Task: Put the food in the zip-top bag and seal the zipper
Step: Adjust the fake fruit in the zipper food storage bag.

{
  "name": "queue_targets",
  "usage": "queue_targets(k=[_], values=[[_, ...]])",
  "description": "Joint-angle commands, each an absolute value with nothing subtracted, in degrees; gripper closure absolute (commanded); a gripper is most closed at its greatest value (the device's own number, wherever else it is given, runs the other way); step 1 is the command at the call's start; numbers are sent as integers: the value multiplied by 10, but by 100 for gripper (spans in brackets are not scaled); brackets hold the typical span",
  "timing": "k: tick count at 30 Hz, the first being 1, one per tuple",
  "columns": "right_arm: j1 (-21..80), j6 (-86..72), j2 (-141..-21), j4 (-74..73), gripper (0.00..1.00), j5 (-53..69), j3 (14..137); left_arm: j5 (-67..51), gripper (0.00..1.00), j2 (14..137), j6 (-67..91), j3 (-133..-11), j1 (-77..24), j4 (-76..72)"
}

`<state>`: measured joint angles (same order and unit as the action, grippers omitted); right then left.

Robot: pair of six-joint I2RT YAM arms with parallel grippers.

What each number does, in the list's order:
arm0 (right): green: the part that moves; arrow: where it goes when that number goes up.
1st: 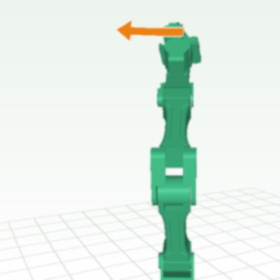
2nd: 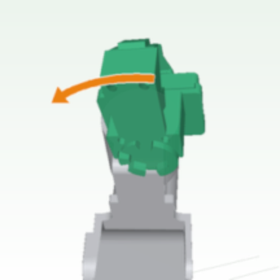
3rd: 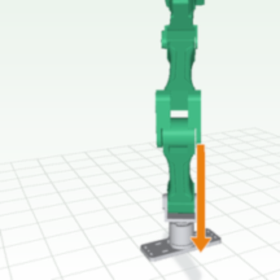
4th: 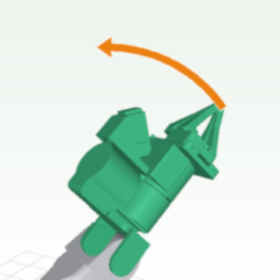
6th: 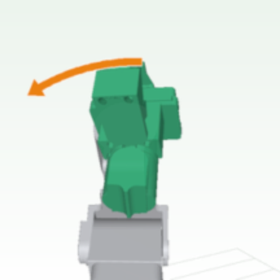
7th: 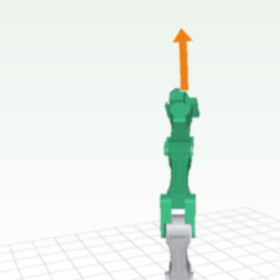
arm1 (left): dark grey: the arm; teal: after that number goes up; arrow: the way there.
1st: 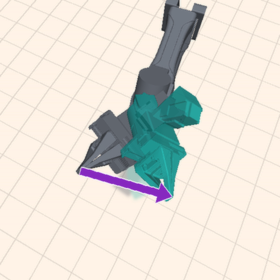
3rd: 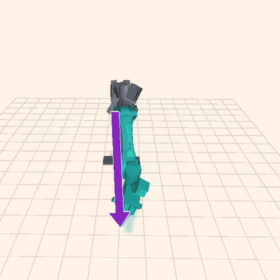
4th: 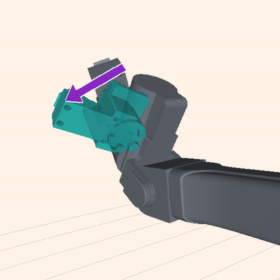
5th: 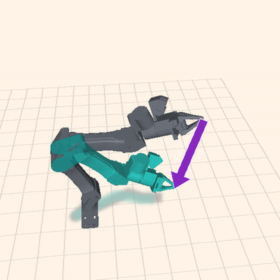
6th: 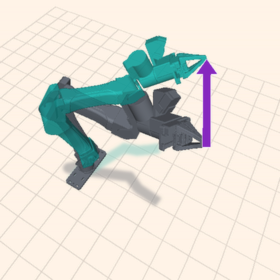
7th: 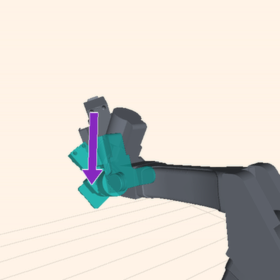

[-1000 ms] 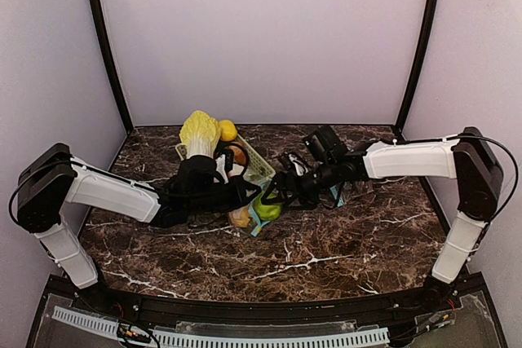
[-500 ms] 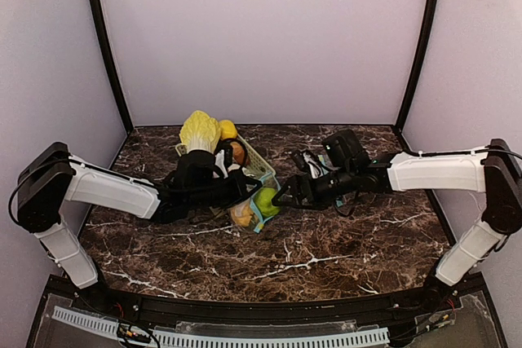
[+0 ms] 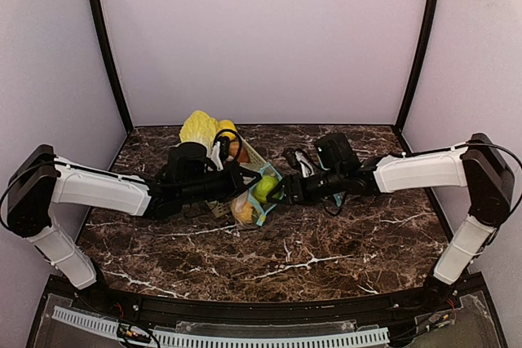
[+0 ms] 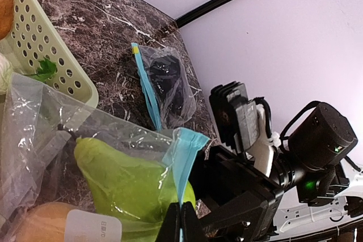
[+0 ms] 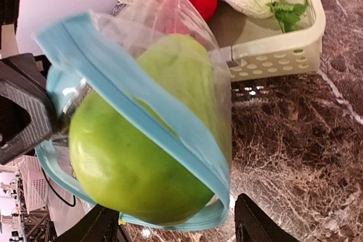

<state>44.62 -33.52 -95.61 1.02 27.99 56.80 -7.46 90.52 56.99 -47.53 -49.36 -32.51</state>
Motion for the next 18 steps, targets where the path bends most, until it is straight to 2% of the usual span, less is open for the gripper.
queue_targets(k=[1,7,18], values=[[449,-340,-958,84,33,265,597,-115,99,882,574,-471,-491,-309],[449,-332,-981,89,37,272,625,-158,99,888,574,-475,-491,-318],[449,-323,-974,67,49,234,614,-155,99,867,561,-475,-490,-321]])
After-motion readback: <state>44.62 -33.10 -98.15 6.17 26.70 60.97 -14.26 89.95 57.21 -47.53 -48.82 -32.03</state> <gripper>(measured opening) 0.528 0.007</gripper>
